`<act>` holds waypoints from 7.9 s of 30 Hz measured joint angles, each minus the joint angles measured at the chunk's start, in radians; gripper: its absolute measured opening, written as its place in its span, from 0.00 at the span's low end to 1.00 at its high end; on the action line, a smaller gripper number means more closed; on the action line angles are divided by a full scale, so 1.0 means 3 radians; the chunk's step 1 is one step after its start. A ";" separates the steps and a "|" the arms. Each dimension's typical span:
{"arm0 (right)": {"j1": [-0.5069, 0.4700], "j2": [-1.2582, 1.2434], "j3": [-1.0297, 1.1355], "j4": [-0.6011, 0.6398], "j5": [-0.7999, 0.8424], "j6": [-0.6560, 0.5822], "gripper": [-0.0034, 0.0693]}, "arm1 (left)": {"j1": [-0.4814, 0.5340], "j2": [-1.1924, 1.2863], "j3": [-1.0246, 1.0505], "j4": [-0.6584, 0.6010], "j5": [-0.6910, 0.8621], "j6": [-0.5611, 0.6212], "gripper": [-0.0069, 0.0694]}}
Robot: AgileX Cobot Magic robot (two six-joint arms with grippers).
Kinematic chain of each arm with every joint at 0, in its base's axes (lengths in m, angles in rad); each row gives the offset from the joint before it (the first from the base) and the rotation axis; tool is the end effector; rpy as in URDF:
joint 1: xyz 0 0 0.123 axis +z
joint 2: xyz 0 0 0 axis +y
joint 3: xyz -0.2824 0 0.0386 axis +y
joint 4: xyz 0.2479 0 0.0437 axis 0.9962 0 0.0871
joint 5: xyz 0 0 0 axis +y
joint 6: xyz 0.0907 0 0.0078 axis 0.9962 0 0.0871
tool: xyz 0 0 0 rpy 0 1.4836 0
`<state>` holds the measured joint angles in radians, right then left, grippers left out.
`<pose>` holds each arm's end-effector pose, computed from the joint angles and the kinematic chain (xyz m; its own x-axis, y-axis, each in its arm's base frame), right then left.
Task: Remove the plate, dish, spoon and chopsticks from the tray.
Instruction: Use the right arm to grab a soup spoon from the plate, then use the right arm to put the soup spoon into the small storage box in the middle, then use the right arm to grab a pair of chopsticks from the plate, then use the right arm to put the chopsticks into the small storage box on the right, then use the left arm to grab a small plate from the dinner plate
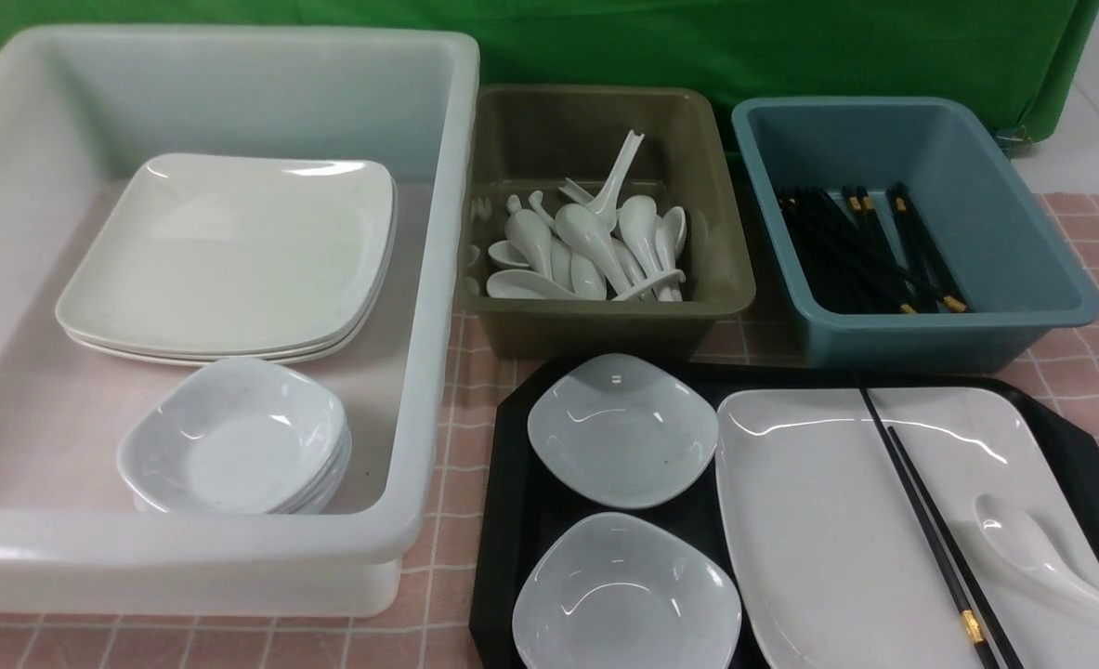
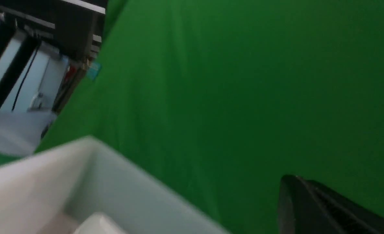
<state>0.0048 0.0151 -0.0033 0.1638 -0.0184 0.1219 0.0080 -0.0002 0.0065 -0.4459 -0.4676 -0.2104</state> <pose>0.0573 0.0000 0.2150 0.0891 0.2822 -0.9552 -0.0281 0.9593 0.2808 0.0437 0.0180 0.2470 0.5002 -0.5609 -0.6596 0.1351 0.8030 -0.5804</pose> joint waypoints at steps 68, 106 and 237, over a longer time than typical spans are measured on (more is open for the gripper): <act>0.0462 0.5767 -0.3193 -0.1534 0.2678 -0.1321 0.61 | -0.3326 0.4920 -0.3925 0.0495 0.4219 0.1023 0.09; 0.1102 0.6891 -0.6104 0.1137 0.1533 -0.1793 0.39 | -0.1152 0.3837 -0.4021 0.0873 0.4242 0.1139 0.09; 0.0506 0.5406 -0.5173 -0.0014 0.3819 -0.1414 0.09 | -0.2315 0.5167 -0.4788 0.0929 0.5037 0.1139 0.09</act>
<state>0.1565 1.6369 -1.5551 0.1597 1.1272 -0.3022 -0.6864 1.5500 -1.4298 -0.1674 1.0434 0.1313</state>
